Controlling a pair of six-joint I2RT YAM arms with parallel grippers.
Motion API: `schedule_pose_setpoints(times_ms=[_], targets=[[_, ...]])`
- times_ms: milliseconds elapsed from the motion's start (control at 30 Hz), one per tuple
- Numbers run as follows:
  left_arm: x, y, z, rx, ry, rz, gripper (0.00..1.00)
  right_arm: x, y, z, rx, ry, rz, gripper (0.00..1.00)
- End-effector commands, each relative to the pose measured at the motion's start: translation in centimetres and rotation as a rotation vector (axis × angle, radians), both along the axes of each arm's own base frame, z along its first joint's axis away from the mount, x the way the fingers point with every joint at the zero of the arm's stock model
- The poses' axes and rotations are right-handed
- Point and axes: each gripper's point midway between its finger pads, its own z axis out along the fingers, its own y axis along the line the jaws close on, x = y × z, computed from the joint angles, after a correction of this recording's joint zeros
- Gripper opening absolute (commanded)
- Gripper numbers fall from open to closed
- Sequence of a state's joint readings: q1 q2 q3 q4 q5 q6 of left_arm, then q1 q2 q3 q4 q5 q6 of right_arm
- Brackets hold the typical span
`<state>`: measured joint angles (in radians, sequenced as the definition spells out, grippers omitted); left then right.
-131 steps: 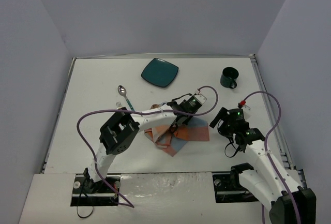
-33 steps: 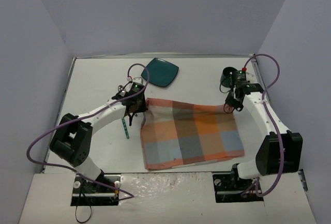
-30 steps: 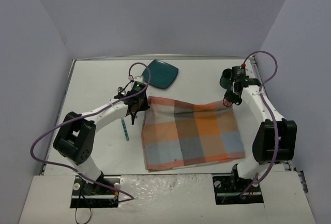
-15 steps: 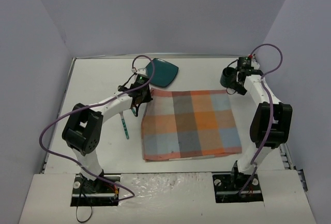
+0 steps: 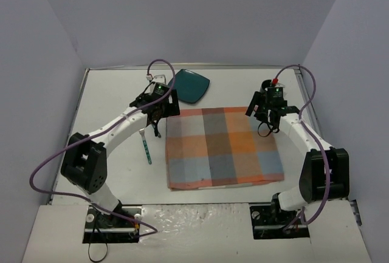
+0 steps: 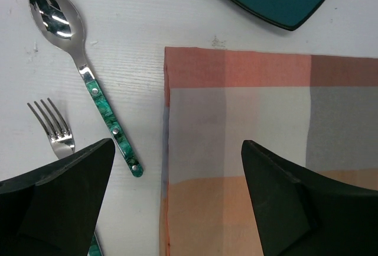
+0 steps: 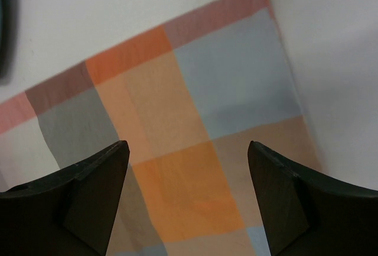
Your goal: Set the dinner table for one person
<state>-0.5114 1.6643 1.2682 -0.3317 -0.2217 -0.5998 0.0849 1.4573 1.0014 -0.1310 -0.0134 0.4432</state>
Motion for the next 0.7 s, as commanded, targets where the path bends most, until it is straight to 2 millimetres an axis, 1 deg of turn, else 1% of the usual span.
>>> schedule_pose_setpoints(times_ms=[0,67,100,133,233,267,333,367,433,500,567,600,667], targets=[[-1.3,-2.1,5.1,-0.087,-0.091,-0.086,0.85,0.4,2.8,-1.1,0.094,-0.074,0.068,0.81],[-2.5,-4.3,3.5,-0.099,-0.063,-0.148,0.85,-0.3,2.7,-3.0,0.116,-0.057,0.033,0.83],[-2.8,-5.2,2.9,-0.104,-0.06,-0.171,0.85,-0.6,2.7,-3.8,0.124,-0.047,0.018,0.84],[-2.9,-6.0,1.9,-0.105,-0.045,-0.183,0.85,-0.7,2.6,-4.4,0.133,-0.043,0.007,0.86],[-3.4,-8.6,-0.7,-0.138,-0.004,-0.222,0.85,-1.9,2.4,-6.8,0.173,0.005,-0.031,0.88],[-3.4,-9.0,-1.4,-0.147,0.01,-0.227,0.85,-2.1,2.4,-7.2,0.183,0.011,-0.038,0.89],[-3.2,-9.5,-3.7,-0.155,0.047,-0.201,0.85,-3.0,1.6,-8.7,0.196,0.049,-0.086,0.92],[-3.2,-9.6,-5.4,-0.145,0.077,-0.193,0.85,-3.3,1.2,-9.1,0.202,0.059,-0.103,0.94],[-3.7,-10.6,-6.6,-0.185,0.115,-0.202,0.85,-4.1,0.2,-10.1,0.214,0.086,-0.154,0.96],[-4.2,-11.1,-8.2,-0.184,0.151,-0.206,0.85,-4.9,-0.6,-10.9,0.223,0.11,-0.197,0.97],[-5.1,-12.4,-9.6,-0.194,0.188,-0.217,0.85,-6.2,-2.2,-12.0,0.242,0.146,-0.273,0.98],[-5.6,-13.1,-10.0,-0.198,0.199,-0.223,0.85,-6.9,-2.7,-12.5,0.245,0.163,-0.301,0.98],[-6.5,-14.4,-10.6,-0.202,0.217,-0.239,0.85,-7.7,-3.8,-12.8,0.241,0.18,-0.346,0.99]])
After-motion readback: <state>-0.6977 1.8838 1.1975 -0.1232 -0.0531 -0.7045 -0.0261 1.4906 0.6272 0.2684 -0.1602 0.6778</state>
